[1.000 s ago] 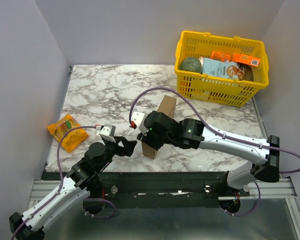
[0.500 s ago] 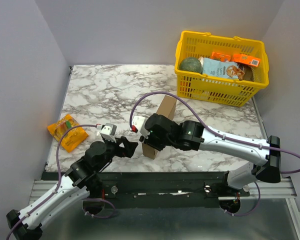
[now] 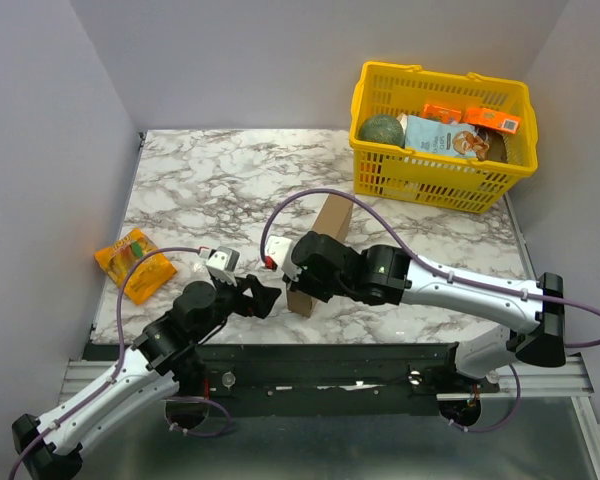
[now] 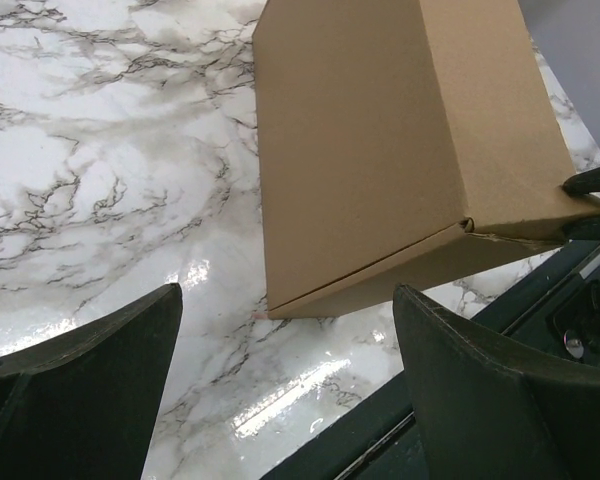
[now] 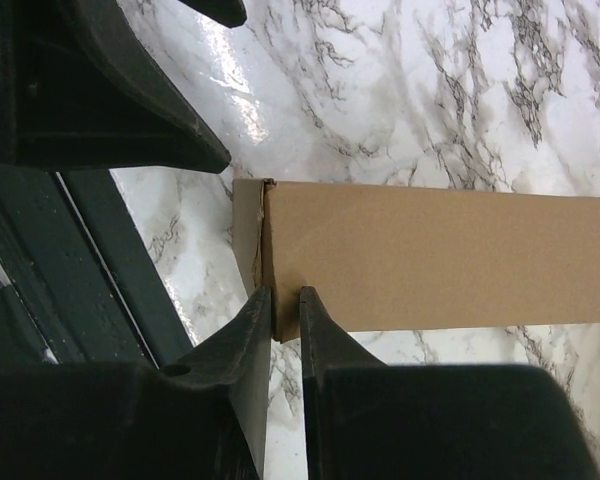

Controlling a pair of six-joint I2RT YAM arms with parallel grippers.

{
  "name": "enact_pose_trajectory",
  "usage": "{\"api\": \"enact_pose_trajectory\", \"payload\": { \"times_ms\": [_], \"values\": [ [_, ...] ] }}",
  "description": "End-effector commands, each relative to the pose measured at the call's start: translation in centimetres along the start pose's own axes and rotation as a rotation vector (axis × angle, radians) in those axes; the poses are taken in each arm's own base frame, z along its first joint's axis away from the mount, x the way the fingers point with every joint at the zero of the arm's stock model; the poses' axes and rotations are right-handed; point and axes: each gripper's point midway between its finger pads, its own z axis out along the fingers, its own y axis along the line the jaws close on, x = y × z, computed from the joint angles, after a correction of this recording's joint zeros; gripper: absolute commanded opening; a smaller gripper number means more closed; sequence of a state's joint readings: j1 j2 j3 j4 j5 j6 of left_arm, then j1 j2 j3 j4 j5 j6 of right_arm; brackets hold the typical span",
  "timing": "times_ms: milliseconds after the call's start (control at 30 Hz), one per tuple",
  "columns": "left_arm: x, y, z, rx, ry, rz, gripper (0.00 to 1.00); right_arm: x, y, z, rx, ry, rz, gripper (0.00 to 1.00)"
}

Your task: Fold the paper box

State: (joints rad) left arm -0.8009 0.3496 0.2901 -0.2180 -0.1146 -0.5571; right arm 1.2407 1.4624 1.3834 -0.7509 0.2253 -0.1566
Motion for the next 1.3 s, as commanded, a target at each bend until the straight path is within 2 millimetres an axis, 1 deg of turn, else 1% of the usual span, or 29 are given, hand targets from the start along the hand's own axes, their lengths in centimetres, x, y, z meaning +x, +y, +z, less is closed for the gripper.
{"api": "enact_pose_trajectory", "payload": {
  "times_ms": [0, 100, 167, 267, 333, 367, 400, 433, 467, 500, 533, 567, 633, 700, 733, 767, 800, 867, 900, 967, 1033, 1100, 1267],
  "values": [
    [-1.2, -1.4, -0.2, 0.054, -0.021, 0.013, 0.95, 3.1, 0.0, 0.1, 0.021, 0.102, -0.059, 0.20],
    [-1.4, -1.6, -0.2, 0.067, -0.027, 0.013, 0.95, 3.5, -0.2, 0.0, 0.038, 0.109, -0.073, 0.21],
    [-1.1, -2.3, -0.2, 0.108, -0.017, 0.017, 0.95, 3.6, -0.1, 0.1, 0.038, 0.107, -0.084, 0.20],
    [-1.7, -3.4, -0.1, 0.152, -0.027, 0.022, 0.96, 3.8, 0.2, 0.4, 0.023, 0.113, -0.106, 0.20],
    [-2.0, -3.5, 0.0, 0.148, -0.024, 0.024, 0.98, 4.0, 0.3, 0.4, 0.028, 0.120, -0.115, 0.19],
    [-2.7, -3.9, -0.3, 0.154, -0.031, 0.022, 0.99, 4.0, 0.4, 0.4, 0.028, 0.120, -0.120, 0.19],
    [-2.6, -3.5, -0.1, 0.124, -0.011, 0.023, 0.99, 4.1, 0.6, 0.4, 0.025, 0.121, -0.123, 0.19],
    [-3.0, -3.4, -0.2, 0.104, -0.012, 0.023, 0.99, 4.0, 0.7, 0.4, 0.025, 0.117, -0.123, 0.19],
    [-4.4, -3.8, -0.5, 0.092, -0.029, 0.014, 0.99, 4.0, 1.0, 0.3, 0.019, 0.115, -0.128, 0.19],
    [-4.2, -3.3, -0.4, 0.058, -0.005, 0.009, 0.99, 4.0, 1.1, 0.4, 0.021, 0.113, -0.127, 0.19],
    [-4.9, -3.2, -0.4, 0.036, -0.020, -0.003, 0.99, 3.8, 1.2, 0.4, 0.023, 0.107, -0.125, 0.18],
    [-5.7, -3.5, -0.6, 0.029, -0.034, -0.044, 0.99, 3.7, 1.4, 0.3, 0.019, 0.103, -0.129, 0.18],
    [-6.2, -3.5, -0.5, 0.009, -0.048, -0.096, 0.99, 3.5, 1.6, 0.4, 0.023, 0.096, -0.127, 0.18],
    [-6.2, -4.2, 0.0, 0.039, -0.051, -0.157, 0.99, 3.4, 1.8, 0.3, 0.023, 0.091, -0.127, 0.18],
    [-6.0, -4.4, 0.2, 0.048, -0.048, -0.174, 0.99, 3.3, 1.8, 0.3, 0.030, 0.091, -0.124, 0.18],
    [-5.2, -4.6, 0.6, 0.063, -0.023, -0.186, 0.99, 3.4, 1.8, 0.4, 0.034, 0.092, -0.123, 0.18],
    [-5.0, -4.8, 1.1, 0.069, -0.019, -0.206, 0.99, 3.3, 1.7, 0.3, 0.037, 0.090, -0.119, 0.19],
    [-4.0, -4.5, 1.6, 0.062, 0.007, -0.219, 0.99, 3.2, 1.6, 0.2, 0.044, 0.088, -0.096, 0.21],
    [-3.9, -4.6, 2.0, 0.068, 0.007, -0.219, 0.99, 3.1, 1.6, 0.1, 0.049, 0.085, -0.088, 0.22],
    [-3.4, -4.5, 2.2, 0.075, 0.005, -0.225, 0.99, 2.9, 1.6, -0.1, 0.052, 0.073, -0.062, 0.24],
    [-3.6, -4.5, 2.4, 0.085, -0.019, -0.232, 0.99, 2.8, 1.6, -0.1, 0.054, 0.061, -0.041, 0.27],
    [-3.2, -4.1, 2.5, 0.076, -0.022, -0.234, 0.99, 2.7, 1.7, -0.1, 0.057, 0.056, -0.029, 0.28],
    [-1.4, -3.6, 2.8, 0.068, 0.025, -0.231, 0.98, 2.2, 1.3, -0.3, 0.092, 0.035, 0.048, 0.36]
  ]
}}
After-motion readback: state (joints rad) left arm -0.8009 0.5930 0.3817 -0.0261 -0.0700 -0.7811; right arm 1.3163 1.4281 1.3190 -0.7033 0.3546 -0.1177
